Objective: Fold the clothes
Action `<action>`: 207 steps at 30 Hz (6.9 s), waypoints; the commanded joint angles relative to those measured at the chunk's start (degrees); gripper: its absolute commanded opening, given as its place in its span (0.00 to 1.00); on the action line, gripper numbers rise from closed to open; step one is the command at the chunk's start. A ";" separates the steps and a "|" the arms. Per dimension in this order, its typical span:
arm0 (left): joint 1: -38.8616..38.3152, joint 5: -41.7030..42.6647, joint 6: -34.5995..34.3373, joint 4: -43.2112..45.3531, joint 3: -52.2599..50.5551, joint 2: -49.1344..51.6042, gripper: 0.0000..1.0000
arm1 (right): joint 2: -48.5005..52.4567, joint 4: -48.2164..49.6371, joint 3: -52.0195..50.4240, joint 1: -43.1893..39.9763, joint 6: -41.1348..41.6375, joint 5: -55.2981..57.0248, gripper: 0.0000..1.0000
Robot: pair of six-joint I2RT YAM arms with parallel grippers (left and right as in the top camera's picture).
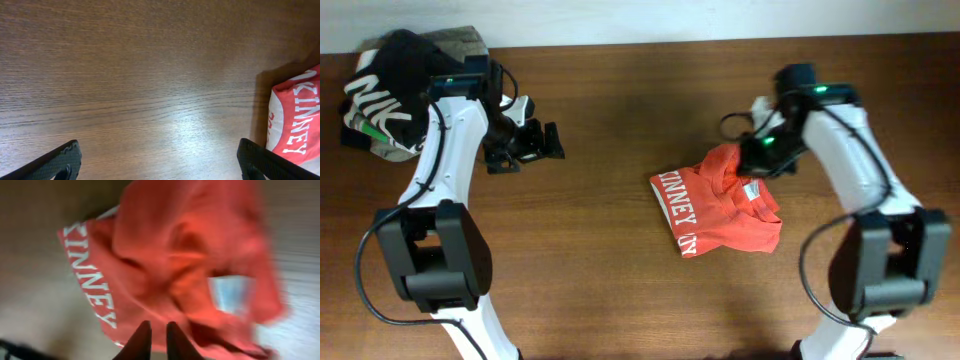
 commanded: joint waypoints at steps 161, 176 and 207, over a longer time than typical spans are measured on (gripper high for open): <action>17.73 17.57 -3.91 -25.07 37.92 -22.58 0.99 | 12.92 -23.50 41.22 -24.72 8.35 12.41 0.99; -2.86 -8.07 0.55 3.21 -6.97 -48.81 0.99 | 12.92 -23.52 41.22 -24.72 8.35 12.41 0.99; 2.27 -17.66 2.51 66.49 -101.37 -116.58 0.99 | 12.92 -23.50 41.22 -24.72 8.35 12.41 0.99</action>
